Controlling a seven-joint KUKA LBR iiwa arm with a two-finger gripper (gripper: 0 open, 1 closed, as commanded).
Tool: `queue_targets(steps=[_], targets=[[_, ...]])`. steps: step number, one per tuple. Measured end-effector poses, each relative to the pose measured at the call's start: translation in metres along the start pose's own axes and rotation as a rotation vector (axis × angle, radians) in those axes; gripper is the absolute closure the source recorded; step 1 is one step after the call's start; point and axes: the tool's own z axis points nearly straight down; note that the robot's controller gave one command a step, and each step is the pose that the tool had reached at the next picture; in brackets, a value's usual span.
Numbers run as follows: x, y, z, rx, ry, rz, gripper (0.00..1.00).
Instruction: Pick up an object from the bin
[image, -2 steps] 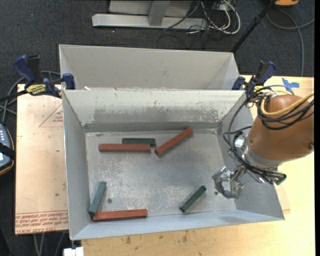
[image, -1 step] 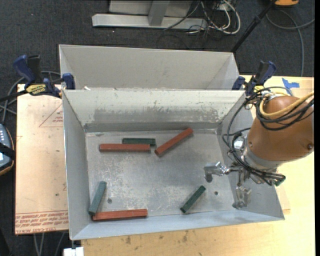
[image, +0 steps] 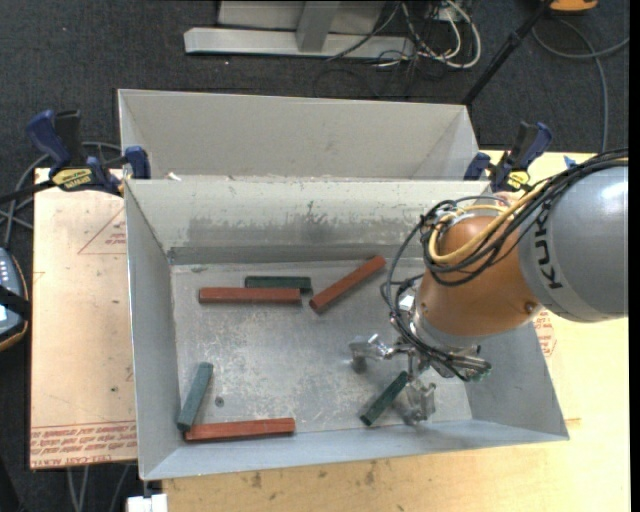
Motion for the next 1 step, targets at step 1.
queue_targets(steps=[1], targets=[[0.0016, -0.0035, -0.0044, 0.005, -0.002, 0.006, 1.00]])
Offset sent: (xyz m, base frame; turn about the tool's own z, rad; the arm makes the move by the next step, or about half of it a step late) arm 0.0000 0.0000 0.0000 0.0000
